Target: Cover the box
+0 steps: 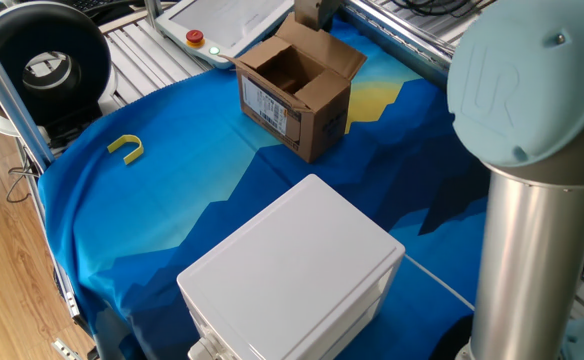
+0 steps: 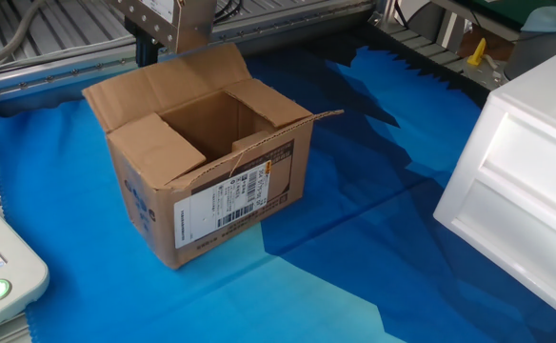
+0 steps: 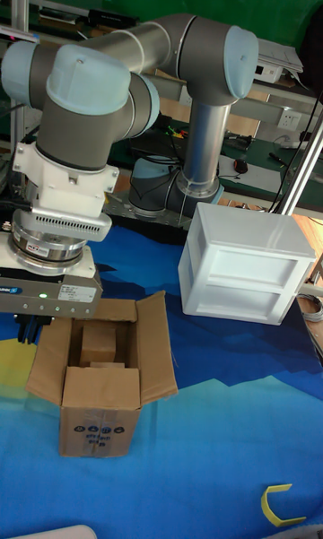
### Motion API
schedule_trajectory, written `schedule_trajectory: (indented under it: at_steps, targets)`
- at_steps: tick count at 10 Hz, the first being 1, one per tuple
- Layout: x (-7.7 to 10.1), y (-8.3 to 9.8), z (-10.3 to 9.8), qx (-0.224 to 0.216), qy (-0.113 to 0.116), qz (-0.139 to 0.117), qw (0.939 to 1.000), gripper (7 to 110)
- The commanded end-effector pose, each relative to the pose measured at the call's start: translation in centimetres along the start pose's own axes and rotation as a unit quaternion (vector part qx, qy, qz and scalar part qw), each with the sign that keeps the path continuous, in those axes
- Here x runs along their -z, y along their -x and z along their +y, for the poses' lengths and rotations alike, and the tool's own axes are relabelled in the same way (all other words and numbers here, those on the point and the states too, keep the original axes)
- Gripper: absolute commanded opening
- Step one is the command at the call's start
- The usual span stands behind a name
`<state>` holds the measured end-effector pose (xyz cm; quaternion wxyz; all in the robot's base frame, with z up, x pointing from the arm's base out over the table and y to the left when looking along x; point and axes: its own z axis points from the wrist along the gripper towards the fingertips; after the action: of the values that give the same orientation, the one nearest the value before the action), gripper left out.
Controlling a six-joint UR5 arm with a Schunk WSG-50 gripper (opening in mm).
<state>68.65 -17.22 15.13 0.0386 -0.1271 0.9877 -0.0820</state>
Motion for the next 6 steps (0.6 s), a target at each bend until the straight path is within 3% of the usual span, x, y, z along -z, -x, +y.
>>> schedule_trajectory:
  at_steps: [1,6]
  targets:
    - [0.6,0.6,1.2,-0.008,0.011,0.007,0.9999,7]
    - [1.2,1.4,2.4,-0.015,0.020,0.011,0.9996,7]
